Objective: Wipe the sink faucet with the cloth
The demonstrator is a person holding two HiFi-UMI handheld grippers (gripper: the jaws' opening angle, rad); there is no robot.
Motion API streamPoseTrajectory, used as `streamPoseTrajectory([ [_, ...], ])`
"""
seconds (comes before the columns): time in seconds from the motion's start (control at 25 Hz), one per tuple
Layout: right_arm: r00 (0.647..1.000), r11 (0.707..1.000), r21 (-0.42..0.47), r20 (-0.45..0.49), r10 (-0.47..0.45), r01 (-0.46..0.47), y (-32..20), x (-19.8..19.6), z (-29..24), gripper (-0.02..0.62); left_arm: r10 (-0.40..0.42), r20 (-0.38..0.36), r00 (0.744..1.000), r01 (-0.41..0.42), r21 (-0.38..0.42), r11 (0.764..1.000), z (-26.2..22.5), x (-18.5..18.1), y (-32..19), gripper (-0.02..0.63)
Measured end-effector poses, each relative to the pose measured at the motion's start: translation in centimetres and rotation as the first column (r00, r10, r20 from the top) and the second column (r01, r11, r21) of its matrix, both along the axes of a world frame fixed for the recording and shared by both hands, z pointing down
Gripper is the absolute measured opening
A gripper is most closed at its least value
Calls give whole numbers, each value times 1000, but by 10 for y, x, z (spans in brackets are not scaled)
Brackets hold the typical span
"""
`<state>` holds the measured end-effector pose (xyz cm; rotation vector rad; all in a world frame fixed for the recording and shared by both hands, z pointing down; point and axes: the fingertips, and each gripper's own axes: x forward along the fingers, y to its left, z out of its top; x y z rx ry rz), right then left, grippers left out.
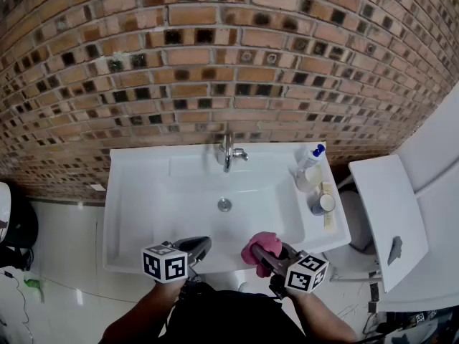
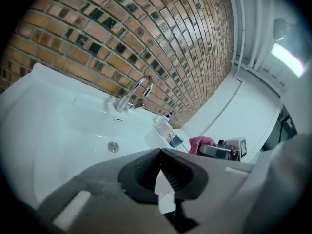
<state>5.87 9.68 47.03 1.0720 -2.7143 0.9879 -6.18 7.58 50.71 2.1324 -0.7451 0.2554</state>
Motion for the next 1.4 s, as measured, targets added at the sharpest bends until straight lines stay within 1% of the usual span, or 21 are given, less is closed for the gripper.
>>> streamPoseTrajectory([
  [0.2, 999, 999, 6, 3, 43, -43, -16, -17, -2, 67, 28, 7, 1000, -28, 2, 1000, 1, -20, -14, 3],
  [0.4, 995, 995, 28, 1, 99, -99, -24, -37, -6, 67, 81, 12, 997, -81, 3, 997, 4, -40, -23, 3],
  [0.52, 990, 989, 41, 4, 142, -142, -32, -41, -9, 67, 107, 14, 994, -107, -4, 994, 8, -50, -27, 4],
  [0.64, 986, 985, 44, -2, 164, -164, -39, -40, -11, 67, 110, 12, 994, -110, -9, 994, 10, -58, -31, 3],
  [0.84, 981, 980, 54, -7, 195, -194, -66, -28, -13, 67, 87, -1, 996, -87, -6, 996, 9, -66, -39, 3],
  [0.96, 980, 978, 74, -6, 198, -197, -91, -18, -21, 67, 65, 8, 998, -65, 1, 998, 8, -70, -43, 4],
  [1.08, 985, 979, 107, -13, 173, -171, -117, -12, -33, 67, 46, 26, 999, -46, 1, 999, 13, -70, -47, 4],
  [1.16, 989, 982, 121, -24, 149, -145, -133, -10, -36, 67, 18, 23, 1000, -18, -6, 1000, 16, -68, -51, 5],
  [1.4, 994, 993, 95, -68, 81, -75, -175, 6, -26, 67, -82, 12, 997, 82, -28, 996, 26, -53, -76, 3],
])
